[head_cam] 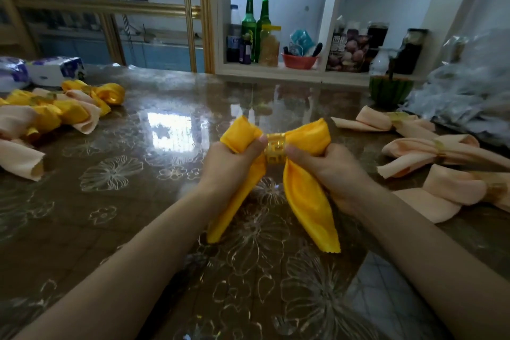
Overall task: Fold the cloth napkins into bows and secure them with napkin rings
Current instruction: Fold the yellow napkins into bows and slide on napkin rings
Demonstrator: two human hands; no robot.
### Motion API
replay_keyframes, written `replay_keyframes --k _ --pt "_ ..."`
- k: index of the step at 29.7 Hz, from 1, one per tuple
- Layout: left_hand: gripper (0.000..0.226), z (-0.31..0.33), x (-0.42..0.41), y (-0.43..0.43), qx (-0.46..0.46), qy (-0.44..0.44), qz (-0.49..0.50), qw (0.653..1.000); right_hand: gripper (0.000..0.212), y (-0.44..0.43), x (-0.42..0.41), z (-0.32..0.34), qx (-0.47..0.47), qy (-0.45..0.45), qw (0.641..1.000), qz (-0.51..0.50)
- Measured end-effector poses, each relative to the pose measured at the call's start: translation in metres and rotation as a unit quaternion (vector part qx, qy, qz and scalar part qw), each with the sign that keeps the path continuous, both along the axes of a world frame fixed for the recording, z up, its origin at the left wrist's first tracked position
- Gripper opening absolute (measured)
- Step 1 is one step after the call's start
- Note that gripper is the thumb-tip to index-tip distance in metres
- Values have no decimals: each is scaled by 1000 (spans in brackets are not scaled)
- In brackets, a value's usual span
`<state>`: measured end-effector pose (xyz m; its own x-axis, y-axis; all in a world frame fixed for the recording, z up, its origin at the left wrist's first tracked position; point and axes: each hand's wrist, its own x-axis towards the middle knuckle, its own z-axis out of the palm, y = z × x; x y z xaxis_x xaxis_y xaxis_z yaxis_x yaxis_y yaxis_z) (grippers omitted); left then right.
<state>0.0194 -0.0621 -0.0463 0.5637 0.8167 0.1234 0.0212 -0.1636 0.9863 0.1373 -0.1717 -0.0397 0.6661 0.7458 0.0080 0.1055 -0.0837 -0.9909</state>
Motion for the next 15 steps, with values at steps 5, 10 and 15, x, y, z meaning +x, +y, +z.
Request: replay_keyframes --k 5,10,15 --pt "14 5 -3 13 -84 103 -12 991 26 8 4 -6 -99 -170 980 -39" --pt "31 -3 -9 4 216 313 26 924 46 3 8 -1 -301 -308 901 -56" --pt "54 -9 -30 -12 343 489 23 802 55 -10 7 15 -411 -387 825 -13"
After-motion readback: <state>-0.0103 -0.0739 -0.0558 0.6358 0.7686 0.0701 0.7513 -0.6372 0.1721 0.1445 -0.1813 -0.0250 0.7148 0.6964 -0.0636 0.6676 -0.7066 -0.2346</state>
